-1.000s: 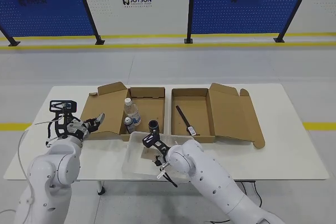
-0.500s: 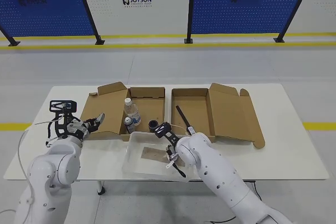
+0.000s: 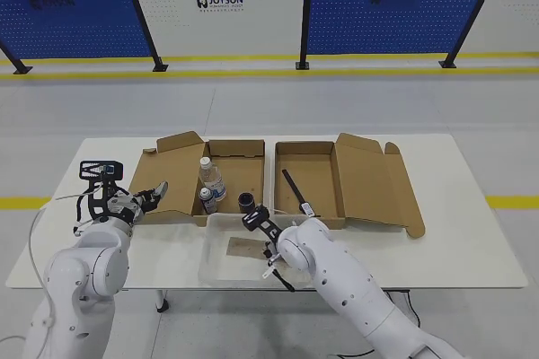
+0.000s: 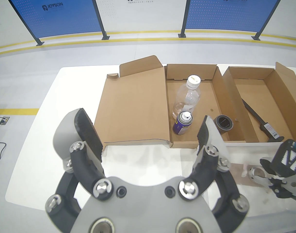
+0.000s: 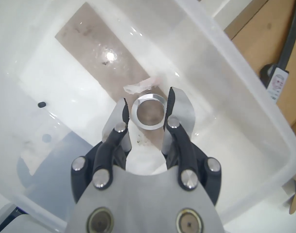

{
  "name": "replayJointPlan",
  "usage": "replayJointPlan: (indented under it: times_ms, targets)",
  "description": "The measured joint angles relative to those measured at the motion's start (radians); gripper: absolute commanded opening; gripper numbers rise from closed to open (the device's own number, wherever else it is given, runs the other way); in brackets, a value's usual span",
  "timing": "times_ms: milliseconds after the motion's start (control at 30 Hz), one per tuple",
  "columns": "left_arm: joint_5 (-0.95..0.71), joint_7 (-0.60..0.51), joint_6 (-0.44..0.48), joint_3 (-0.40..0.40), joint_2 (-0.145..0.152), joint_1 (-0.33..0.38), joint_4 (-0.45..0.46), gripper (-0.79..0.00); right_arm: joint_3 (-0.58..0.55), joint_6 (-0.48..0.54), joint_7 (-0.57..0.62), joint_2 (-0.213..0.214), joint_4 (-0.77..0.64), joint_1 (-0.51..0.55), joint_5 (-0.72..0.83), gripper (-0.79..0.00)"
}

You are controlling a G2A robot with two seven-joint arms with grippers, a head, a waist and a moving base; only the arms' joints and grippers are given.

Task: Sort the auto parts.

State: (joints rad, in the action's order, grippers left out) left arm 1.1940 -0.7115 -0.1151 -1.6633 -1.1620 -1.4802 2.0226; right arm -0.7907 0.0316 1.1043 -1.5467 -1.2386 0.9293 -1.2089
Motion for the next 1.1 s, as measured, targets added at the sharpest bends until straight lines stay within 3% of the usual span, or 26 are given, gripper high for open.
replayJointPlan:
  times_ms: [400, 700, 1100]
  targets:
    - [0.0, 0.0, 0.0, 0.0, 0.0, 0.0, 0.0, 0.0, 0.01, 0.017, 0.006, -0.013, -0.026, 0.014, 0.096, -0.434]
    - [0.0, 0.0, 0.0, 0.0, 0.0, 0.0, 0.0, 0.0, 0.018, -0.006, -0.013, -0.014, 0.008, -0.005, 0.033, -0.425]
    - [0.0, 0.0, 0.0, 0.0, 0.0, 0.0, 0.0, 0.0, 0.032, 0.012, -0.02, -0.023, 0.017, 0.017, 0.082, -0.434]
